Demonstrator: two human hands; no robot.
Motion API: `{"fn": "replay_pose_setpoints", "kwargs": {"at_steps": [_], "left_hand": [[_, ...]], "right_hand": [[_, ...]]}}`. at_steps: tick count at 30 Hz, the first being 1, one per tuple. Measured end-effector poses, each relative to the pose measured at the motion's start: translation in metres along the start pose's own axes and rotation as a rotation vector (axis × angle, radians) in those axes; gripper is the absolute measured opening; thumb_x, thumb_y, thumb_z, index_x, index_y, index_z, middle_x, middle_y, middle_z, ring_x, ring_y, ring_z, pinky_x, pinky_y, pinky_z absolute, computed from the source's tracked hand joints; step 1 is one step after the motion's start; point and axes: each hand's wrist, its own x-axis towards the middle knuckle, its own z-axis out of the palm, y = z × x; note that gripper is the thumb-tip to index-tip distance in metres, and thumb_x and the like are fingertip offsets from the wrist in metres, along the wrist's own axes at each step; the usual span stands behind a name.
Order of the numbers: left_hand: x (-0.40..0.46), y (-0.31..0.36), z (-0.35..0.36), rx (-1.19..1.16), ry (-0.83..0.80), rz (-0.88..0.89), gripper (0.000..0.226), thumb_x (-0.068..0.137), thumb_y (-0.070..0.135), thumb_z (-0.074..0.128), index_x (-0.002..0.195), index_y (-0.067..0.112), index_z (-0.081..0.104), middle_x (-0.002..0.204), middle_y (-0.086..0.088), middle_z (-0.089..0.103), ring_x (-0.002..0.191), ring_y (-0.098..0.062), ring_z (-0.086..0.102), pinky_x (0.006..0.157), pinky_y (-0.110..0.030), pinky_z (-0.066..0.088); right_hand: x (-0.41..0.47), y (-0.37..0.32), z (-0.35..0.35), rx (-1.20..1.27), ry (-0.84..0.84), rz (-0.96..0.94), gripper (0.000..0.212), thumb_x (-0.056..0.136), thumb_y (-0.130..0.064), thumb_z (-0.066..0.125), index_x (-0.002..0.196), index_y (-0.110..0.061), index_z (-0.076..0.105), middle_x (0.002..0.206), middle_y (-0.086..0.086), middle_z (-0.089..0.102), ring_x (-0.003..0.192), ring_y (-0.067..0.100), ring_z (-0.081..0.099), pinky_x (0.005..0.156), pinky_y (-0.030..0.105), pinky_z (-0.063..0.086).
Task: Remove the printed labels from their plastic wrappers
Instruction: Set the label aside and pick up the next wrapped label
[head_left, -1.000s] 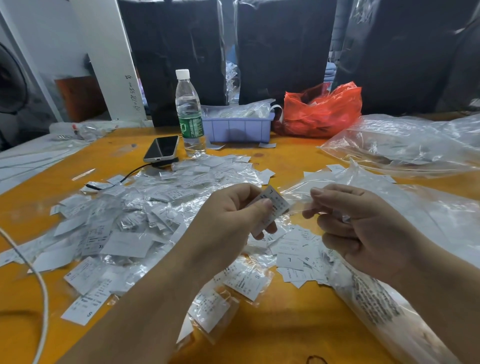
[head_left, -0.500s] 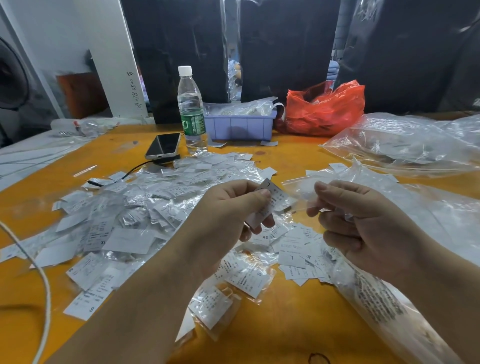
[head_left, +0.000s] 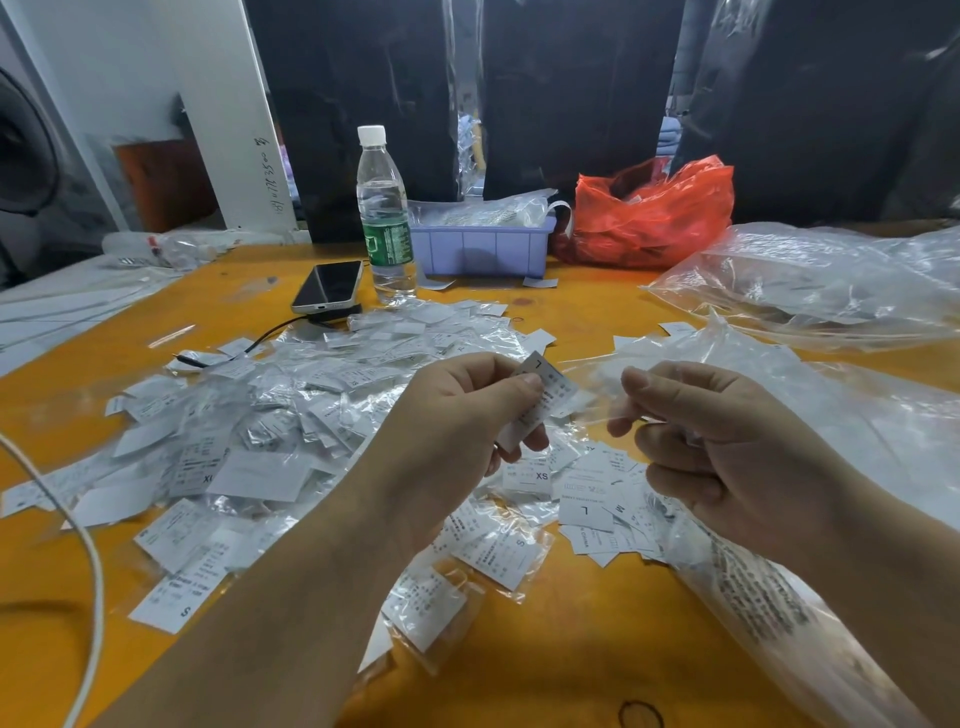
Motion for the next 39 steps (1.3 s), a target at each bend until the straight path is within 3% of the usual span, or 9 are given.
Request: {"fn": "replay_pose_setpoints", "kwargs": {"at_steps": [15,19,27,32,39], "left_hand": [[0.0010,-0.0052,-0.0002,0.158,-0.080,0.041,0.014,0.095,0.019,0.059,0.092,0.012,0.072,0.064,-0.001,0.068,0.052,-0.006,0.051,0.048,-0.011,0.038],[0.0005,-0.0059,0.0006,0.170,-0.096,0.034,0.012,0.094,0.017,0.061,0.091,0.013,0.072,0.063,0.000,0.068,0.051,-0.005,0.052,0.048,-0.011,0.038],[-0.0008,-0.0055,0.0024,0.203,-0.146,0.010,0.011,0.094,0.018,0.063,0.089,0.012,0.071,0.063,0.002,0.067,0.049,-0.001,0.053,0.047,-0.010,0.037],[-0.0011,-0.0049,0.0029,0.219,-0.169,-0.010,0.011,0.093,0.018,0.064,0.085,0.015,0.071,0.063,0.002,0.068,0.050,-0.001,0.055,0.047,-0.011,0.038],[0.0000,-0.0044,0.0007,0.224,-0.100,0.018,0.009,0.092,0.018,0.064,0.089,0.016,0.072,0.060,0.006,0.066,0.050,0.000,0.053,0.048,-0.011,0.038]], "right_hand": [[-0.0005,0.0010,-0.0007,-0.055,-0.024,-0.036,0.022,0.067,-0.027,0.074,0.072,-0.007,0.066,0.065,0.003,0.062,0.039,0.006,0.019,0.035,0.014,0.020],[-0.0005,0.0010,-0.0007,-0.053,-0.029,-0.032,0.022,0.066,-0.025,0.074,0.072,-0.005,0.066,0.070,0.009,0.064,0.039,0.007,0.020,0.035,0.014,0.020],[-0.0036,0.0004,0.0029,-0.105,-0.025,-0.057,0.021,0.071,-0.019,0.068,0.074,0.000,0.061,0.045,-0.003,0.052,0.036,0.005,0.019,0.035,0.014,0.017],[-0.0024,0.0012,0.0036,-0.123,-0.036,-0.048,0.009,0.071,-0.016,0.070,0.072,-0.008,0.067,0.053,0.001,0.057,0.038,0.006,0.021,0.035,0.013,0.021],[-0.0012,0.0013,0.0008,-0.185,-0.052,-0.019,0.016,0.061,-0.021,0.075,0.075,-0.013,0.075,0.059,0.007,0.058,0.037,0.006,0.024,0.034,0.015,0.025]]}}
